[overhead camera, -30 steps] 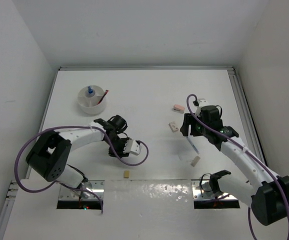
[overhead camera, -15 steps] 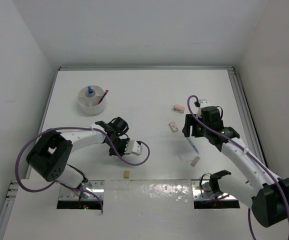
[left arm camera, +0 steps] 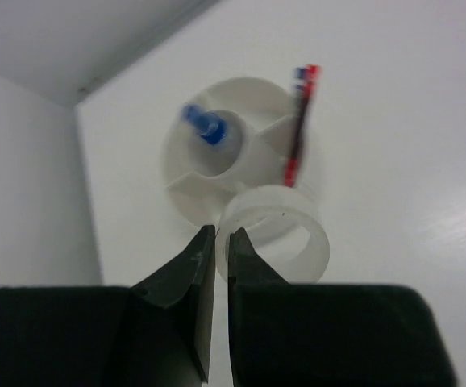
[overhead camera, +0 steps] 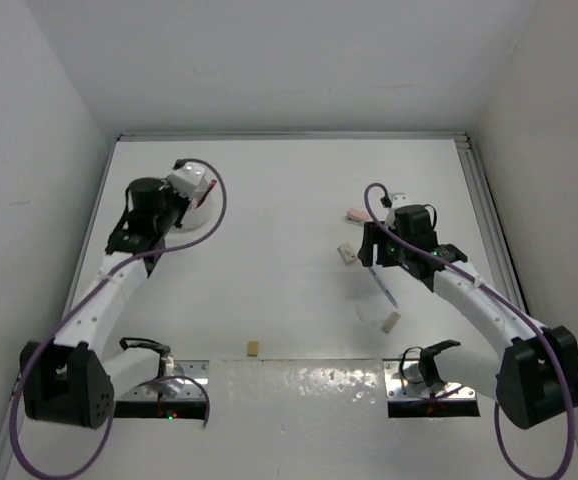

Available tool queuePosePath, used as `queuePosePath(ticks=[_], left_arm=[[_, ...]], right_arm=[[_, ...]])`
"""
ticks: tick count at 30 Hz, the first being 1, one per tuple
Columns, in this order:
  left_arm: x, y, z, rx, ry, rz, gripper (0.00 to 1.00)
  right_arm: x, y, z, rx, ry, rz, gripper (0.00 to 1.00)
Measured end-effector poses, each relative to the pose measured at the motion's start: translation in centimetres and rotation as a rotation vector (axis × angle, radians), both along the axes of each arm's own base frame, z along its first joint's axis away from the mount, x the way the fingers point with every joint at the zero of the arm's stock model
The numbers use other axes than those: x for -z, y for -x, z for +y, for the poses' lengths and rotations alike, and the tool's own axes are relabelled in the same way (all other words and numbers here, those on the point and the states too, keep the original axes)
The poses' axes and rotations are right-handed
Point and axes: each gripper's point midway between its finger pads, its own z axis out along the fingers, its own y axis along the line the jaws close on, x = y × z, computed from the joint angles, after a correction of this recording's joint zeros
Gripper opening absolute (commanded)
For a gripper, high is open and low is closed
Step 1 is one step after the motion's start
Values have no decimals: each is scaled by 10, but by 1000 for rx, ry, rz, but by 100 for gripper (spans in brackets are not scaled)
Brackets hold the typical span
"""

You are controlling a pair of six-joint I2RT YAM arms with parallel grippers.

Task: Sort the stationery into containers
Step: Place the stationery in the storage box.

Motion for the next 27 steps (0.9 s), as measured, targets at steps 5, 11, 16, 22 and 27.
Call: queuePosePath(ticks=[5, 11, 16, 22, 27], left_arm=[[-7, 4, 37, -55, -82, -315, 0], [-5, -33, 78, -71, -194, -428, 0], [-21, -45, 96, 8, -283, -531, 0], [-31, -54, 71, 201, -320, -580, 0], [-20, -60, 55, 306, -279, -526, 0]], right_arm=[[-7, -21, 14, -51, -12, 6, 70], [-23, -39, 25, -83, -36, -36, 70], [-23, -39, 25, -83, -36, -33, 70], [-22, -40, 22, -58, -31, -31, 70], [-21, -39, 20, -46, -23, -27, 69]])
